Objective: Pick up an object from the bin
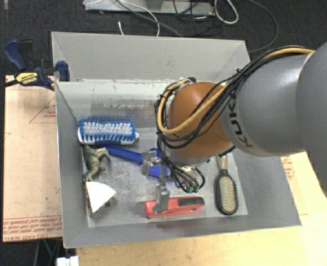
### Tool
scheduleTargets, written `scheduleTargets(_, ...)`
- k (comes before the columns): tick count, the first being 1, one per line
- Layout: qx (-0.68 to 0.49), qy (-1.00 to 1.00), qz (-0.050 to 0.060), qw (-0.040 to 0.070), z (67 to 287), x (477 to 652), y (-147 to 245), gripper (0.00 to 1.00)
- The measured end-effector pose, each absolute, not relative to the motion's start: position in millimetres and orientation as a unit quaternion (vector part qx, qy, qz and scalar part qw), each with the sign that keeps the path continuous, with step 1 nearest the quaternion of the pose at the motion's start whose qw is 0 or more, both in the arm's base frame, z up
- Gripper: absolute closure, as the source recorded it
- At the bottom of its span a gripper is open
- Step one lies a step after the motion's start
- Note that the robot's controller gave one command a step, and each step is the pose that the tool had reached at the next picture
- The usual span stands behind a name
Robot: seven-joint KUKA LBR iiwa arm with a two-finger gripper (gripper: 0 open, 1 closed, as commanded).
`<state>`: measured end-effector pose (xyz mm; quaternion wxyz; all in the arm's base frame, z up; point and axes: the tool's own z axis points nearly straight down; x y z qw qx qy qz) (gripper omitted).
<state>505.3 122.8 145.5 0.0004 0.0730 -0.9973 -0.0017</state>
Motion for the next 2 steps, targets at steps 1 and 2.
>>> scheduleTargets(1, 0.205, -0.979, -0.001, -0.001, 125, 477.8, 103, 0.00)
scheduleTargets(2, 0.258, -0.966, -0.002, -0.002, 88, 491.4, 99, 1.00)
